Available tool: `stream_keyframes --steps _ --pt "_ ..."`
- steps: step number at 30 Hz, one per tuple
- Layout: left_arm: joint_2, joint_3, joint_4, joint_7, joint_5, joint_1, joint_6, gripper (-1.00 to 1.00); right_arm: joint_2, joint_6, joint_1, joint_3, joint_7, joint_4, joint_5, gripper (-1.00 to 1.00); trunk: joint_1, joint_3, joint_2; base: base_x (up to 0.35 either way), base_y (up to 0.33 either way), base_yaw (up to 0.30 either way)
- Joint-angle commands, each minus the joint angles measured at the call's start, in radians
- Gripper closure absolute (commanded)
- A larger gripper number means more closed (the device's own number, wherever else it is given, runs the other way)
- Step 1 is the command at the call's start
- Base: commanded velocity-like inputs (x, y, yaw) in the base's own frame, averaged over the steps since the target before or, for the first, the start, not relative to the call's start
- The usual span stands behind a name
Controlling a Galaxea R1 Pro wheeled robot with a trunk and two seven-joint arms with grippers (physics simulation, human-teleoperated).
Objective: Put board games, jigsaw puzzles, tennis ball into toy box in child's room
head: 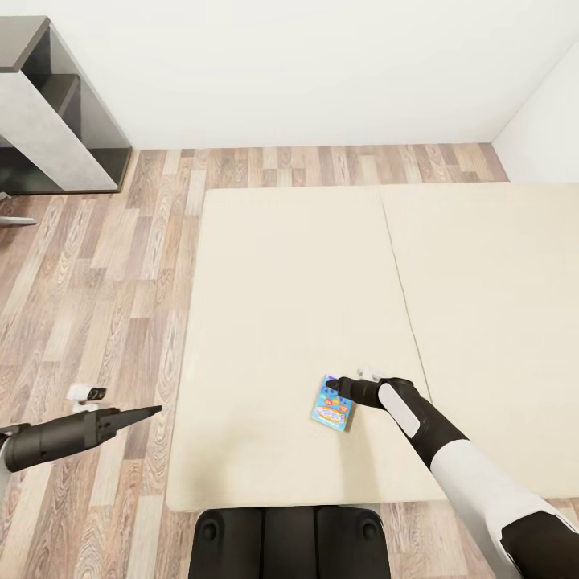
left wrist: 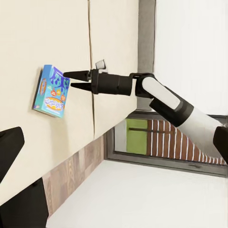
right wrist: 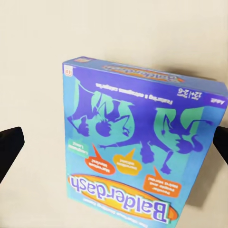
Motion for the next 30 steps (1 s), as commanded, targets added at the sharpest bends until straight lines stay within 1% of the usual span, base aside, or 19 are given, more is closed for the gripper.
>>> stream_keyframes --steps 1,9,30 --pt "0.0 0.002 0.0 -0.007 0.0 0.0 0.011 -1.0 -0.001 0.002 -0.001 0.004 -0.002 -0.001 -0.003 -1.0 0.001 -0.001 -0.002 0.0 0.0 0.0" --pt "0.001 0.007 0.0 -0.02 -0.001 0.001 0.01 -1.0 -0.001 0.002 -0.001 0.006 -0.002 -0.002 -0.003 -1.0 0.001 -0.001 -0.002 0.0 0.0 0.0" --pt "0.001 0.008 0.0 -0.021 -0.001 0.001 0.01 -1.0 -0.009 0.002 -0.001 0.006 -0.002 -0.002 -0.003 -1.0 0.001 -0.004 -0.002 0.0 0.0 0.0"
